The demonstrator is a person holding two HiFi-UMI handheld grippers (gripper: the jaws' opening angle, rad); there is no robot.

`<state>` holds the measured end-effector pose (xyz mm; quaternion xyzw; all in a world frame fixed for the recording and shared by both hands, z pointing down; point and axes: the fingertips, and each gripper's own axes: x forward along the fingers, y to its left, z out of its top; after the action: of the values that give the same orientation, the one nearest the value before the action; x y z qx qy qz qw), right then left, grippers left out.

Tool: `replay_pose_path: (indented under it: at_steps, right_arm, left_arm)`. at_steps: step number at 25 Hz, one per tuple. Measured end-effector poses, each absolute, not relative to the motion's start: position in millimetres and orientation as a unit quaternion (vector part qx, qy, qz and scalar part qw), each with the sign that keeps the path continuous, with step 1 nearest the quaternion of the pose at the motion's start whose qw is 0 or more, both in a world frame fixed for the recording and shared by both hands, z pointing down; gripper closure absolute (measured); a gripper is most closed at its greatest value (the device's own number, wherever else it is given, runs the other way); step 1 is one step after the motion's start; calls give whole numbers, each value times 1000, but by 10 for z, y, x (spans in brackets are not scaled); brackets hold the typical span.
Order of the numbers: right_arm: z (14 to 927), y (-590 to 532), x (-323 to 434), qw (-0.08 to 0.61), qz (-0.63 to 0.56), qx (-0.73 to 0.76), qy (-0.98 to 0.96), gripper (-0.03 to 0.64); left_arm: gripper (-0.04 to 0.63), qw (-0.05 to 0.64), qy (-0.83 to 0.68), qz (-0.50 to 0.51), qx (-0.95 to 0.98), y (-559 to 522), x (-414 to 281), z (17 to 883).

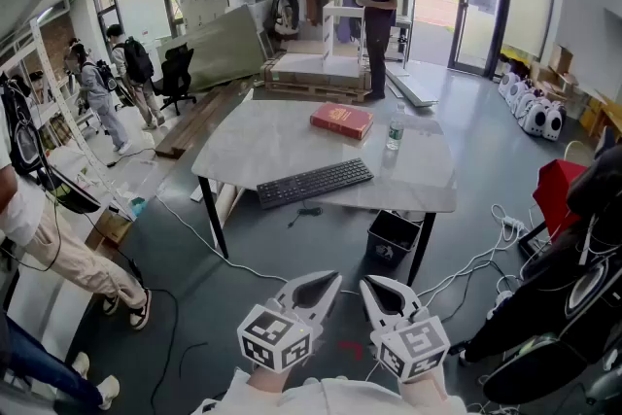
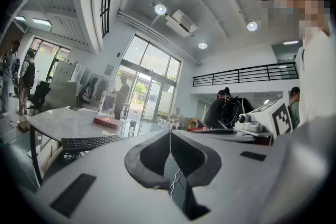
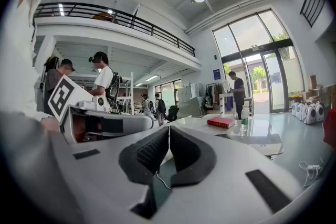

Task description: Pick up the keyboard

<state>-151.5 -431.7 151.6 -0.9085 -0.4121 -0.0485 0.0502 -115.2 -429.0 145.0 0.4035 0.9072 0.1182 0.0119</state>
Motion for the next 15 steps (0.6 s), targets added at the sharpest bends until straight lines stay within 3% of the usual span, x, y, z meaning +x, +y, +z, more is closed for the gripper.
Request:
replay_pose_path:
  at_steps: [15]
  right_arm:
    - [1576,-4318,-1488,53,-54,-906,-416,584]
  left_arm:
    - [577,12,906,128,404,-4303,-1153,1542]
